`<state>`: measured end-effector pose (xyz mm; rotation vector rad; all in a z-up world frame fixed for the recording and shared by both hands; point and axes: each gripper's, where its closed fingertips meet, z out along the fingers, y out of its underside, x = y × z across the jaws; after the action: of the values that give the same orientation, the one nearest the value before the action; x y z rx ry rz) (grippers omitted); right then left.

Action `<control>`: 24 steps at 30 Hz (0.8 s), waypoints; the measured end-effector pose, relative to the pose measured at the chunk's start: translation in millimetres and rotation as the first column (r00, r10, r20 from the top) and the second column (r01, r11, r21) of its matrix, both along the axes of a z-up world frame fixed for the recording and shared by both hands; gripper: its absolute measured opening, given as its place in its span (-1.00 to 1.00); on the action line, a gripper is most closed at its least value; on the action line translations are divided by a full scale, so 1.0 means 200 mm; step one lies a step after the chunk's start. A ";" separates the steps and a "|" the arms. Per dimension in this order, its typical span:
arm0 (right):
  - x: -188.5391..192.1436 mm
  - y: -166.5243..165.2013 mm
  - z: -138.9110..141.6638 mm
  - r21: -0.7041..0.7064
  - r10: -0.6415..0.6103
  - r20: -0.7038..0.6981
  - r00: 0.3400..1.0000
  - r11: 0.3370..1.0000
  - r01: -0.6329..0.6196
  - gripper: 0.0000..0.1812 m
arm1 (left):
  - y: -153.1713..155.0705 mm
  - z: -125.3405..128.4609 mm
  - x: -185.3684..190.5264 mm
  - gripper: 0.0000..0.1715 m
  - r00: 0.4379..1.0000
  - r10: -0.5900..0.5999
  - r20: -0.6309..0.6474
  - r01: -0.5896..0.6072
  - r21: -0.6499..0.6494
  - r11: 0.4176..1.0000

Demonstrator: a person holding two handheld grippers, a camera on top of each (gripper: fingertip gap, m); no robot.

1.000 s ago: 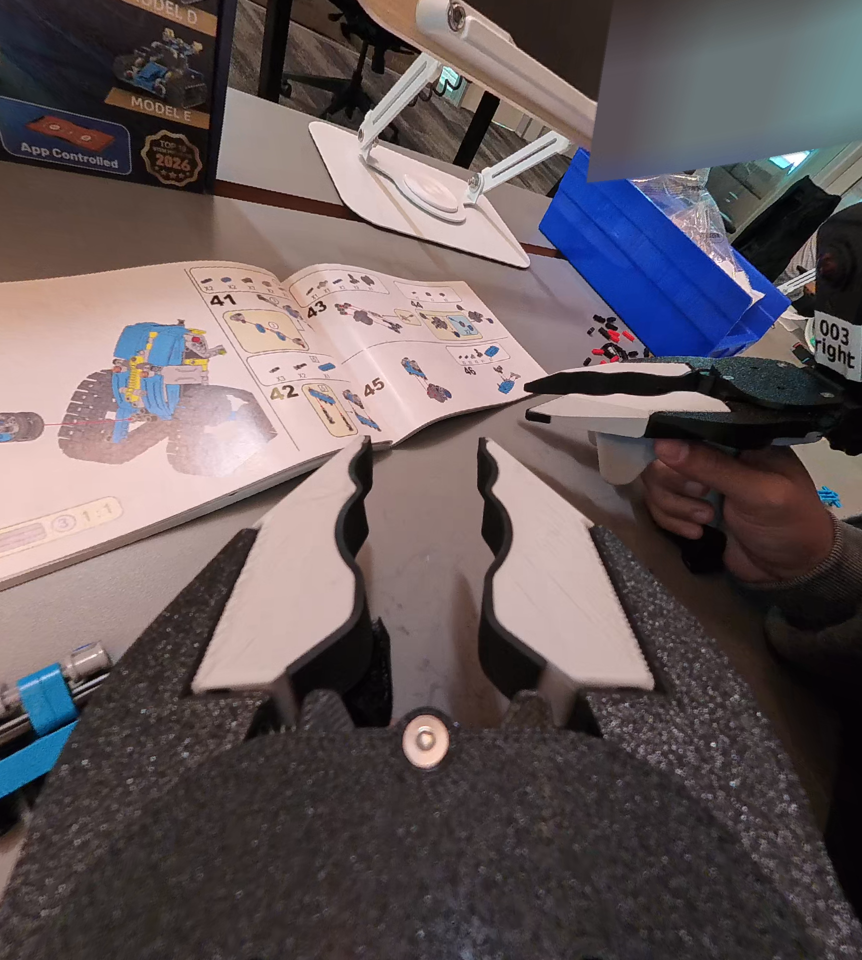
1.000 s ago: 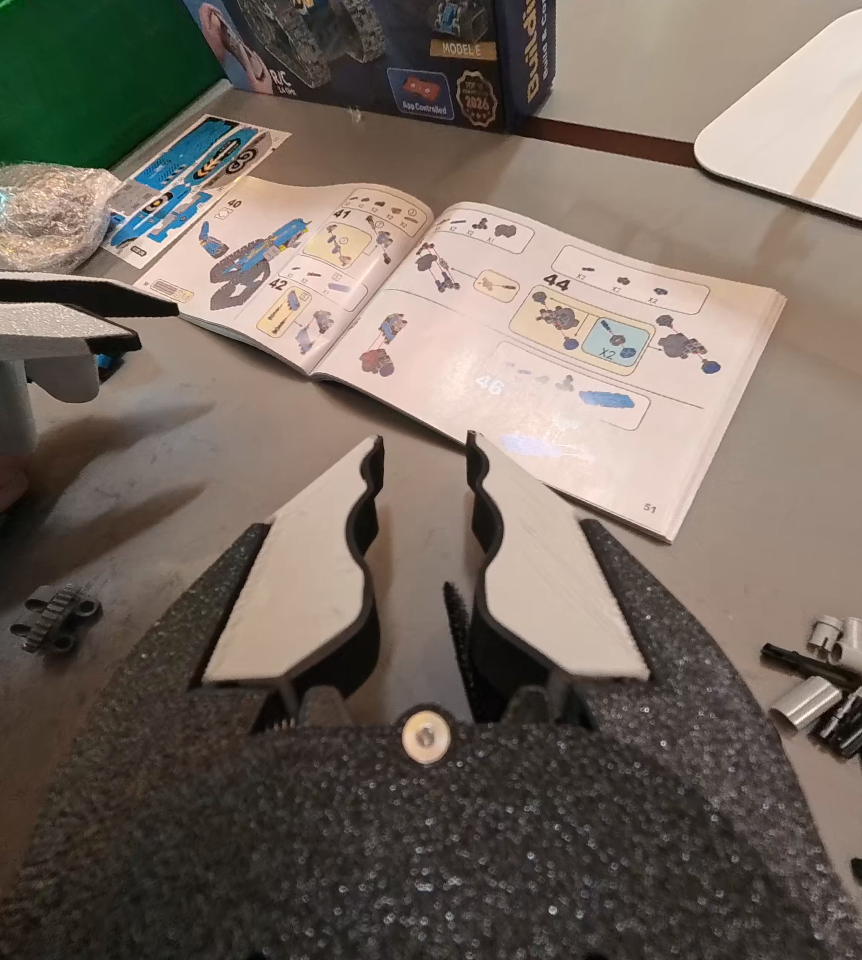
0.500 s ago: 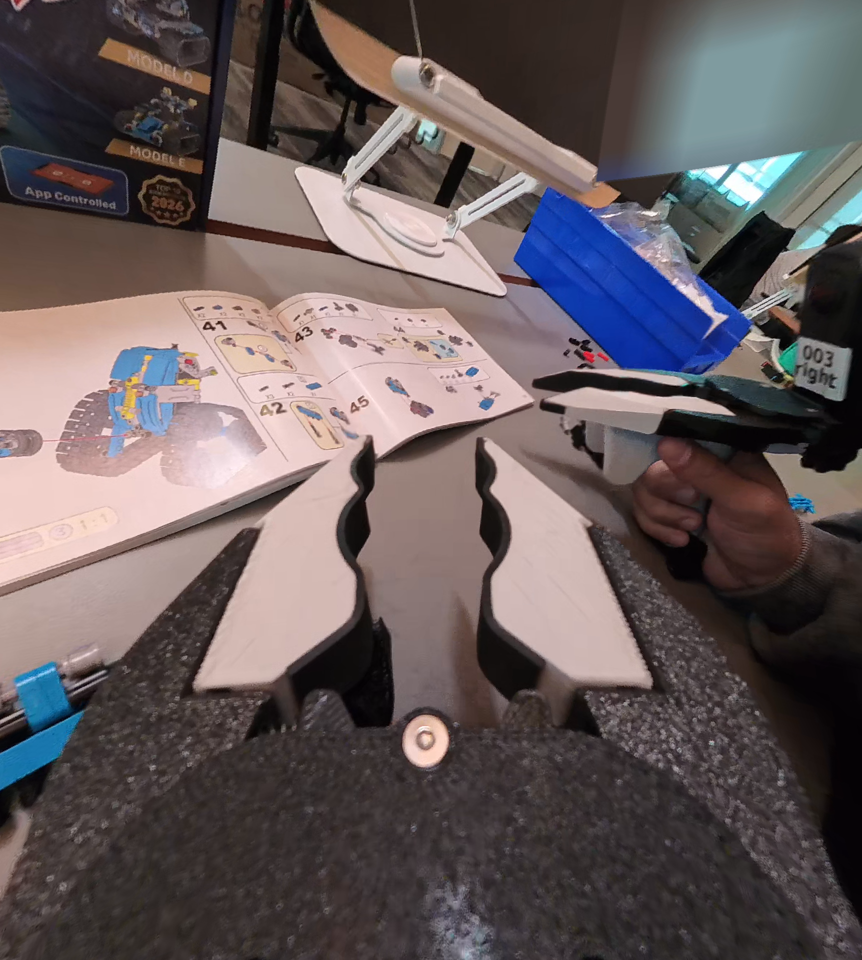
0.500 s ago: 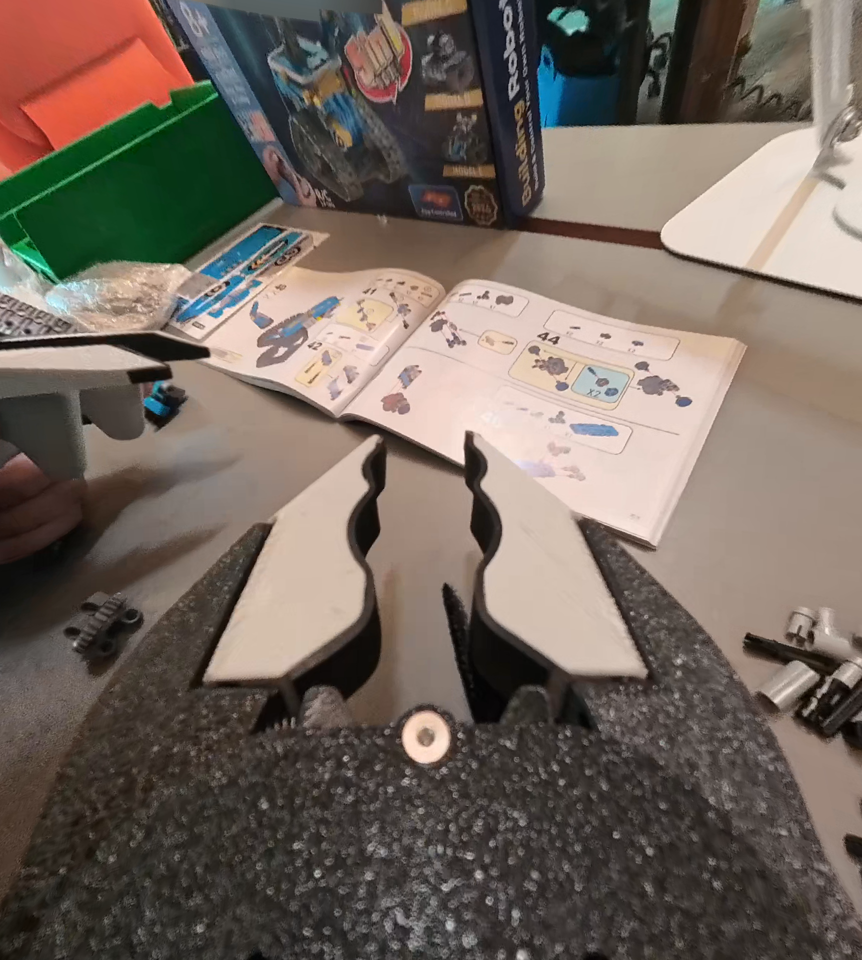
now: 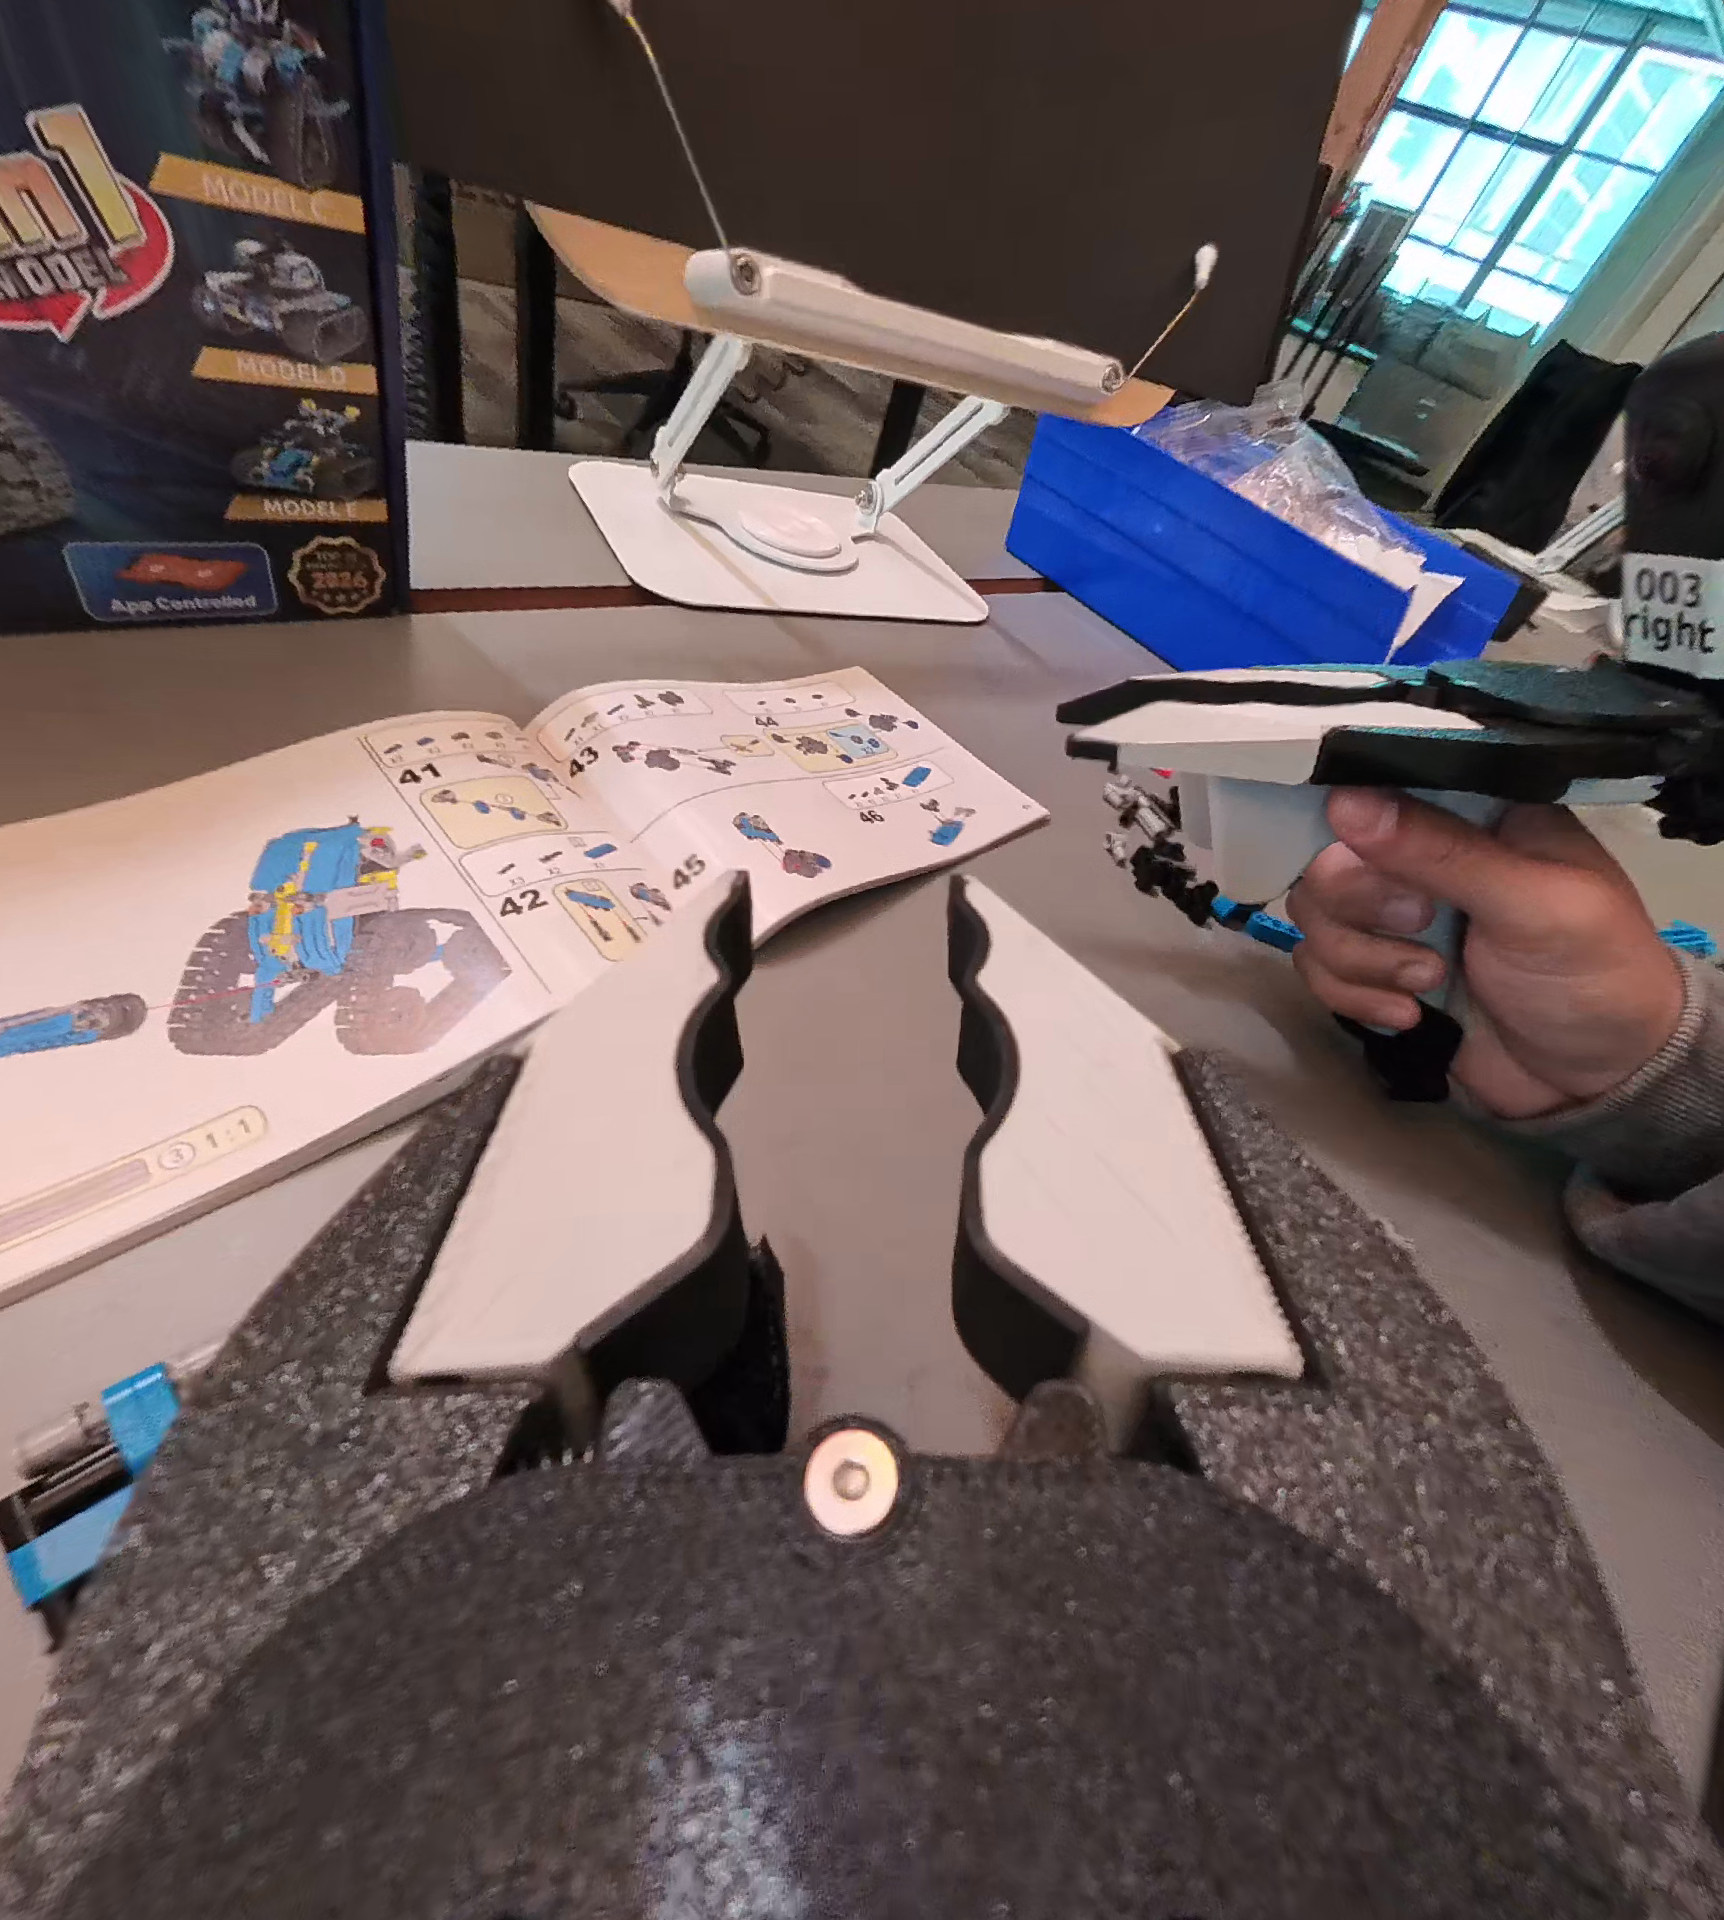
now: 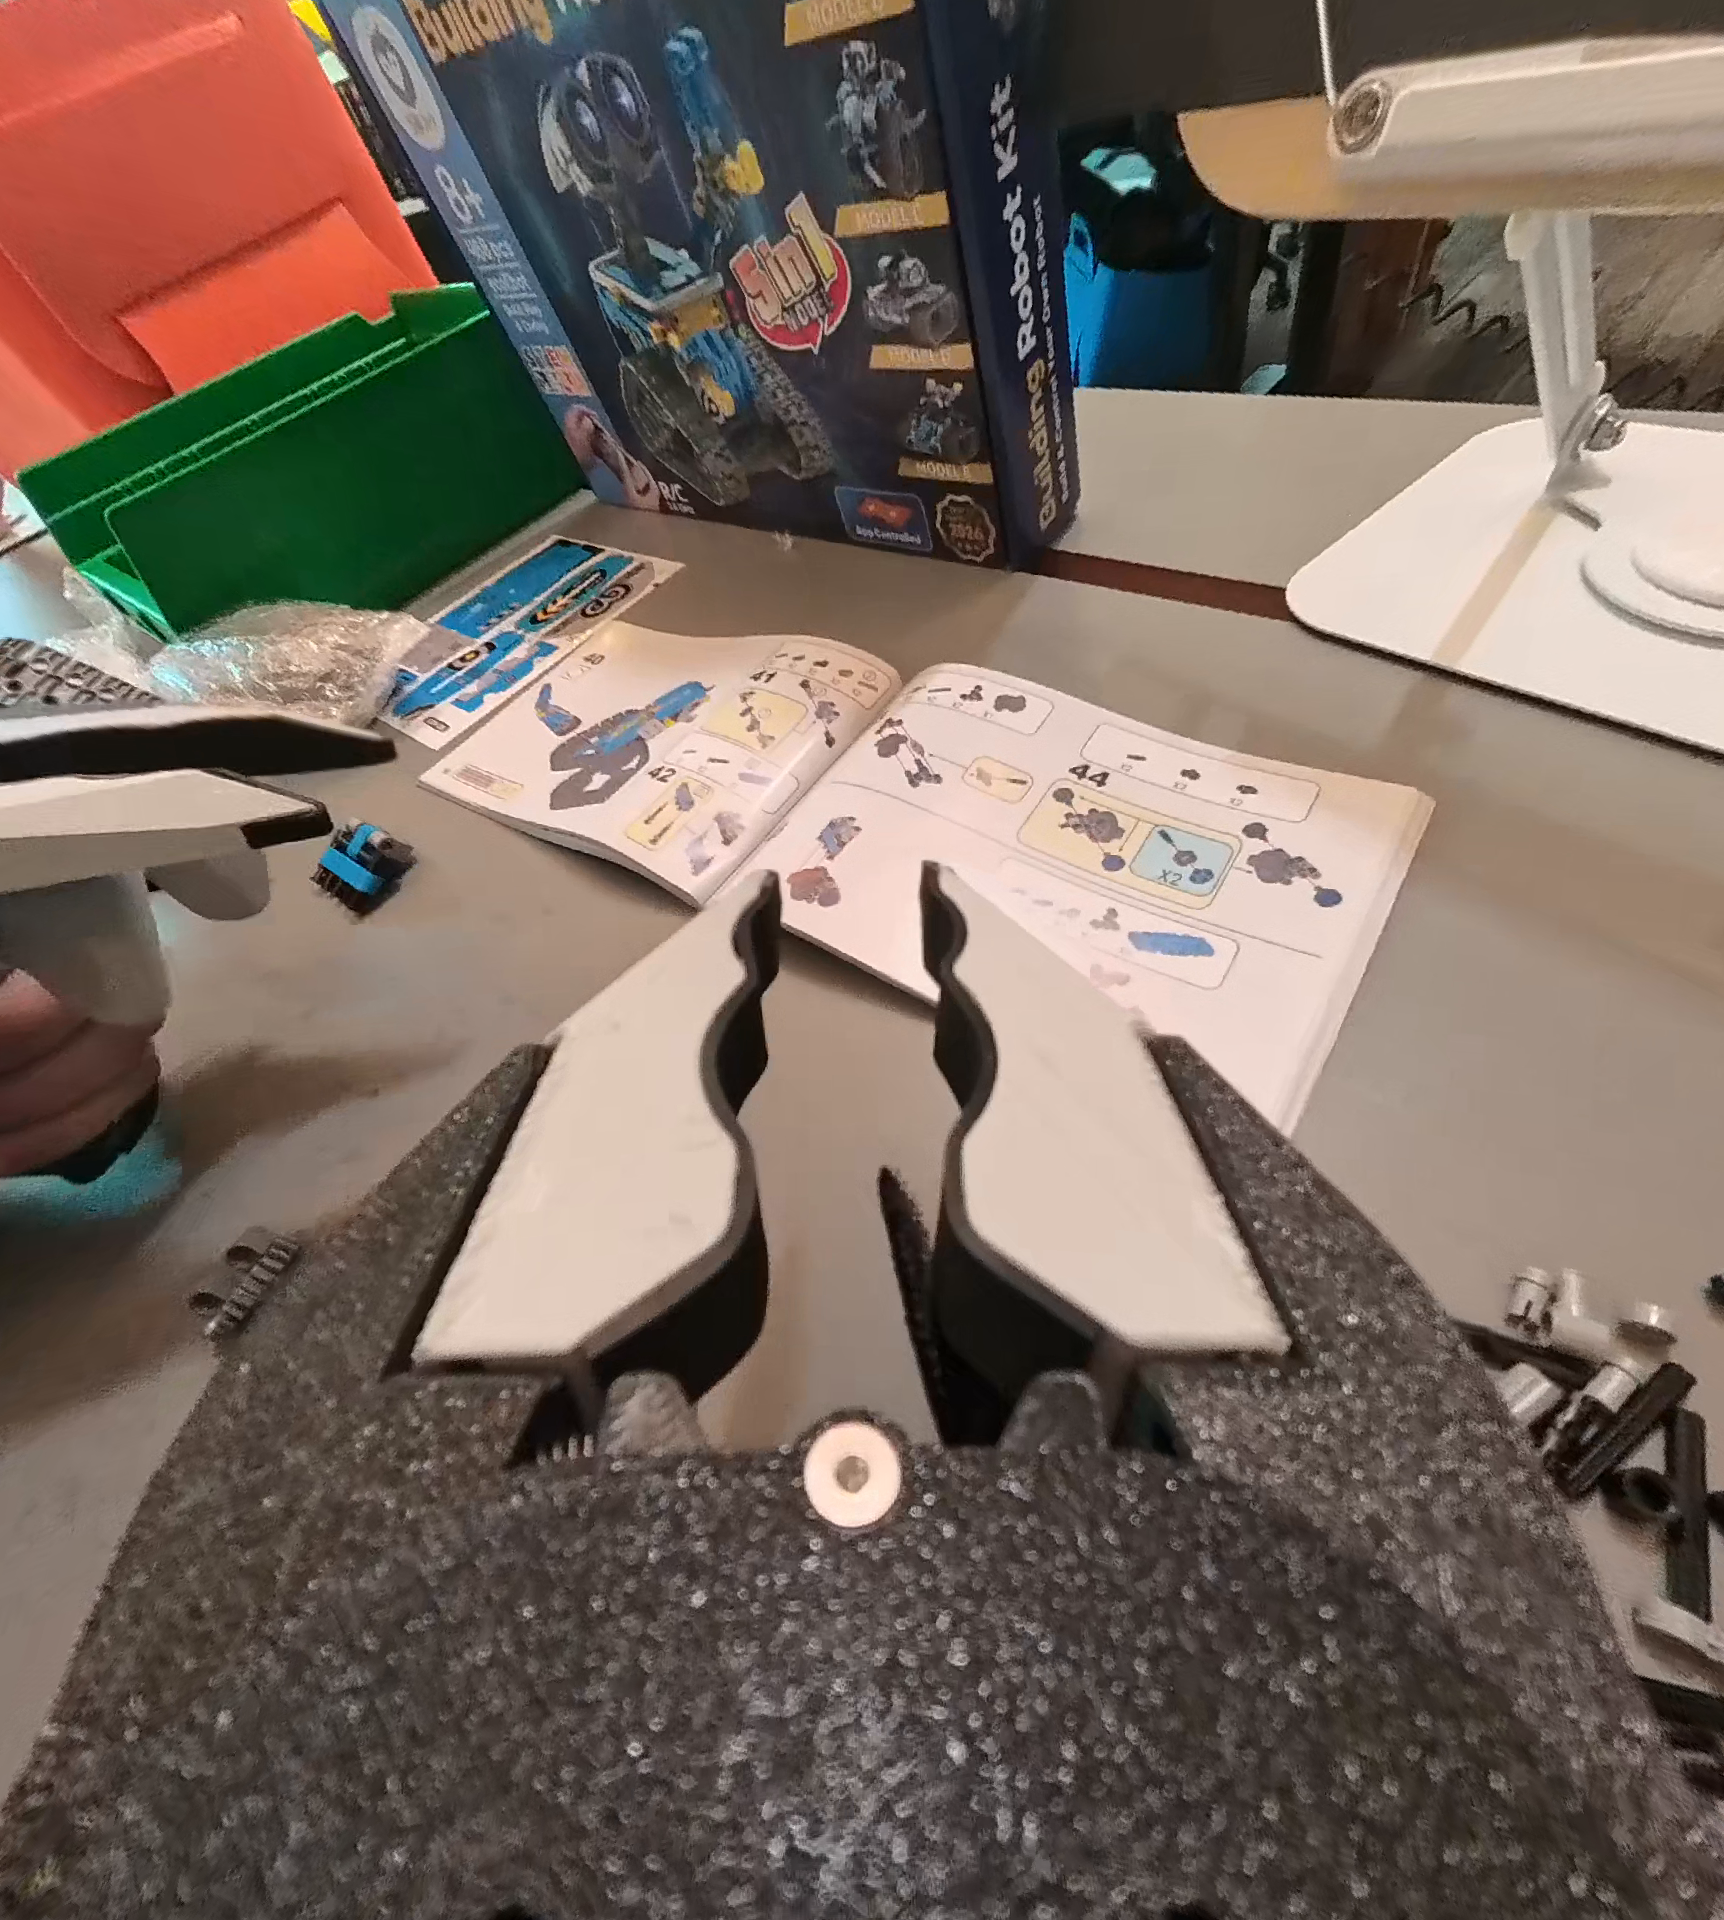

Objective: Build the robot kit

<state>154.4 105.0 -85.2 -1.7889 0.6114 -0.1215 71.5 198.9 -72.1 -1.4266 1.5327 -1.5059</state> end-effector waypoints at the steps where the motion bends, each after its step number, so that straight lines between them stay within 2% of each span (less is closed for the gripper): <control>1: 0.00 0.00 0.01 0.002 -0.003 0.006 1.000 1.000 0.003 -0.70 | 0.01 0.01 0.00 -0.56 1.000 0.007 0.007 -0.007 0.016 1.000; 5: 0.01 0.00 0.04 0.013 -0.011 0.048 0.999 1.000 0.010 -0.71 | 0.03 0.02 0.00 -0.56 0.999 0.026 0.022 -0.027 0.032 0.999; 24: -0.03 0.05 -0.03 -0.148 0.037 0.168 0.985 0.989 -0.012 -0.73 | -0.02 0.00 0.01 -0.56 1.000 0.004 0.012 -0.005 0.089 0.996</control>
<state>148.7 114.1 -91.7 -1.9042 0.4668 -0.3065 74.1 194.9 -72.4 -1.3670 1.5678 -1.4229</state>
